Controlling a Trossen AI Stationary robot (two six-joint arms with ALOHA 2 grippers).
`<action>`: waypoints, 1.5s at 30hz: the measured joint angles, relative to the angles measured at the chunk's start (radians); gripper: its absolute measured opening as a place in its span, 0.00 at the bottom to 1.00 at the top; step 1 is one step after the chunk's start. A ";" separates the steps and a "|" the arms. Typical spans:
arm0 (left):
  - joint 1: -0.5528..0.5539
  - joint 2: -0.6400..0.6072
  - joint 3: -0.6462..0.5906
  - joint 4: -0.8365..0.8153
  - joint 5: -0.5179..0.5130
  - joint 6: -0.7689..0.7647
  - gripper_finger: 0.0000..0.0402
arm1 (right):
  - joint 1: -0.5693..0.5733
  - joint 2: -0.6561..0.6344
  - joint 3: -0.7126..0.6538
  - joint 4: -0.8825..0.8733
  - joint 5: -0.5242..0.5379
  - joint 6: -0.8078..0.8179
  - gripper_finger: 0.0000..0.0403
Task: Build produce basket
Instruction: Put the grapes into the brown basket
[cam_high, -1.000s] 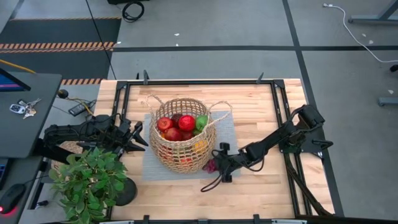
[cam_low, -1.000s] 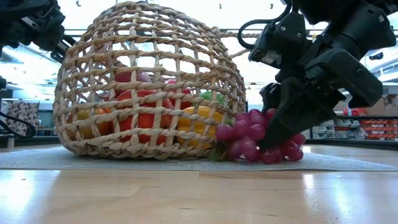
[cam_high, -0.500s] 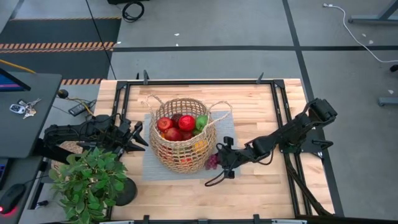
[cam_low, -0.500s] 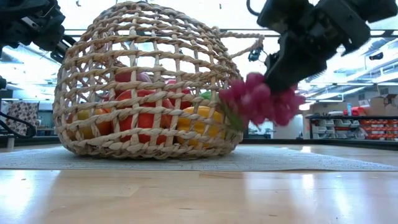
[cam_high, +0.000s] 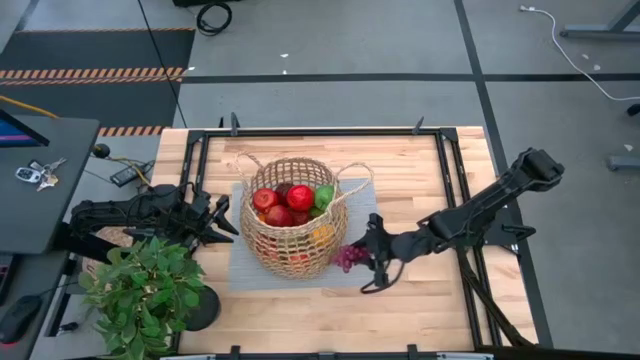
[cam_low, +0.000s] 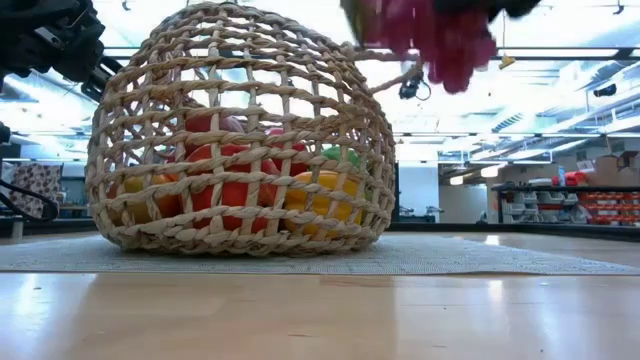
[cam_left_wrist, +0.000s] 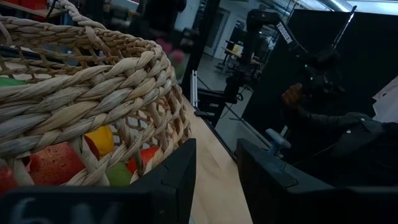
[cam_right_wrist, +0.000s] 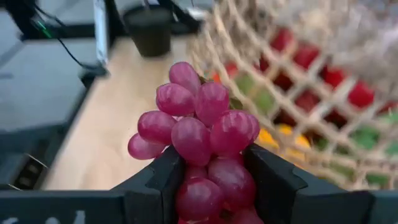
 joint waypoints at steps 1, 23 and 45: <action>0.000 0.000 0.000 0.000 0.000 0.000 0.30 | 0.006 -0.014 0.000 0.013 0.000 -0.007 0.40; 0.000 0.000 0.000 0.000 0.000 0.000 0.30 | 0.081 -0.095 0.000 0.515 0.243 -0.988 0.40; 0.000 0.000 0.000 0.000 0.000 0.000 0.30 | 0.111 -0.094 0.000 0.514 0.419 -2.184 0.40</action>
